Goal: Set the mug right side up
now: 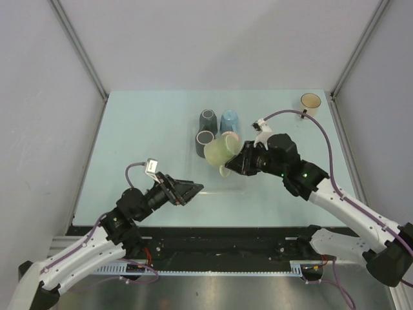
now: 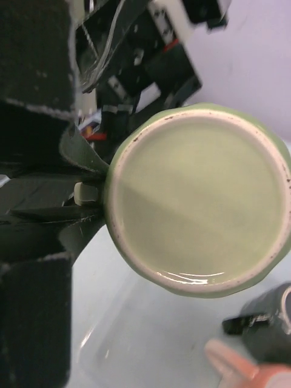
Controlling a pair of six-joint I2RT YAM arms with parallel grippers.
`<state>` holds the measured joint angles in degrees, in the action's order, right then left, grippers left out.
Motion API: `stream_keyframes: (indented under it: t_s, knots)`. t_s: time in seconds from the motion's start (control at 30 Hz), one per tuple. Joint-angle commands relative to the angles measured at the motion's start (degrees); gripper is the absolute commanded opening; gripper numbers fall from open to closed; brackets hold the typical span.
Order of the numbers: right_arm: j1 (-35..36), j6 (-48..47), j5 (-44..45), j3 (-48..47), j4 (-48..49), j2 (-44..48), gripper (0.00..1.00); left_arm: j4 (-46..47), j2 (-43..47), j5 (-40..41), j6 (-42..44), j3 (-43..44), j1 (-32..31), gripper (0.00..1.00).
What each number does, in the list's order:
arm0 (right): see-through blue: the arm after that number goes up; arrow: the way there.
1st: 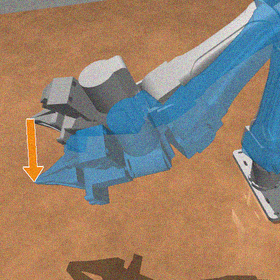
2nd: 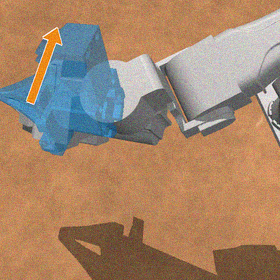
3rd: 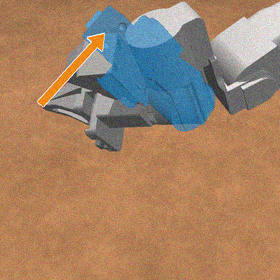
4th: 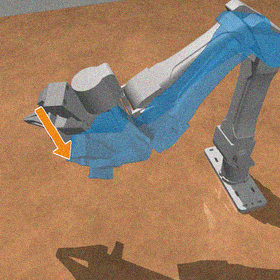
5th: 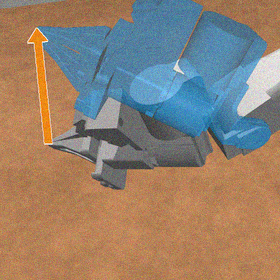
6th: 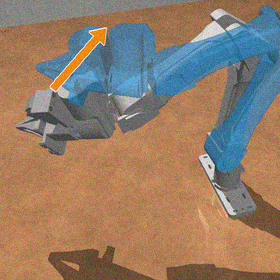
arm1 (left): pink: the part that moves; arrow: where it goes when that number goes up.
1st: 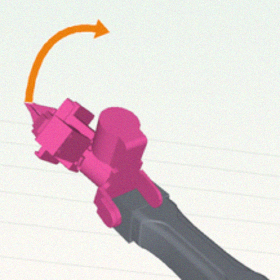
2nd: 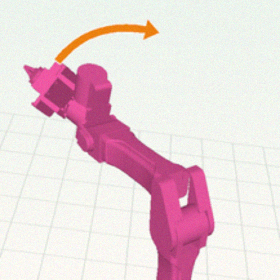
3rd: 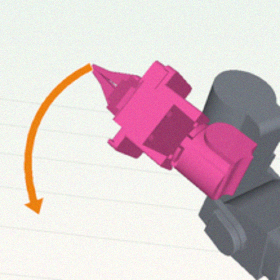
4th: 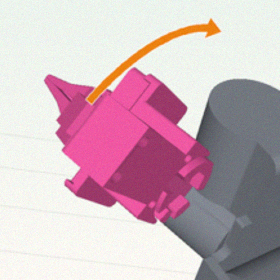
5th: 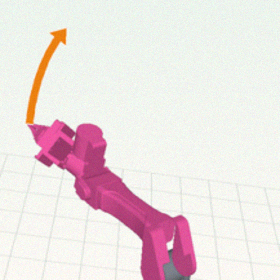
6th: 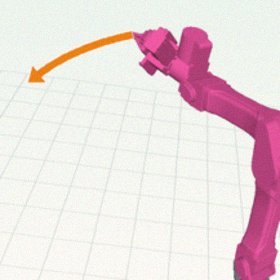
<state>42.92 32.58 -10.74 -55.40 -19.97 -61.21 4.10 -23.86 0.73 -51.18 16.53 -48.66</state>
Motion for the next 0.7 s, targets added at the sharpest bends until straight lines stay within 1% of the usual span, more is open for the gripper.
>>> stream_keyframes:
  t_s: [0.0,0.03,0.1,0.13,0.27,0.37,0.5,0.67]
  knots:
    - [-3.27,14.51,-12.8,6.06,24.77,5.22,0.0,21.54,0.04,-8.19,-2.43,-2.29,0.32,0.95]
    - [-3.45,16.01,-14.55,6.87,29.93,5.22,0.0,25.31,-1.35,-8.72,-3.22,-2.38,0.32,0.94]
    - [-3.37,19.26,-15.71,8.11,34.97,4.7,0.0,27.1,-3.12,-10.13,-3.66,-1.16,0.32,0.92]
    - [-3.1,19.63,-16.15,8.2,35.78,4.44,0.0,28.23,-5.3,-11.09,-3.32,-0.54,0.32,0.9]
    - [-1.88,20.95,-16.94,8.11,38.95,3.73,0.0,31.4,-9.18,-13.65,-3.14,2.01,0.32,0.86]
    - [-1.08,21.82,-17.21,8.2,41.05,3.38,0.0,31.32,-12.08,-14.79,-2.35,4.12,0.24,0.84]
    - [0.23,22.88,-17.65,8.11,43.6,3.2,0.0,32.37,-13.93,-14.8,-2.61,4.39,0.24,0.8]
    - [1.64,23.41,-18.35,8.11,44.22,3.2,0.0,33.34,-13.94,-13.65,-2.26,4.99,0.32,0.79]
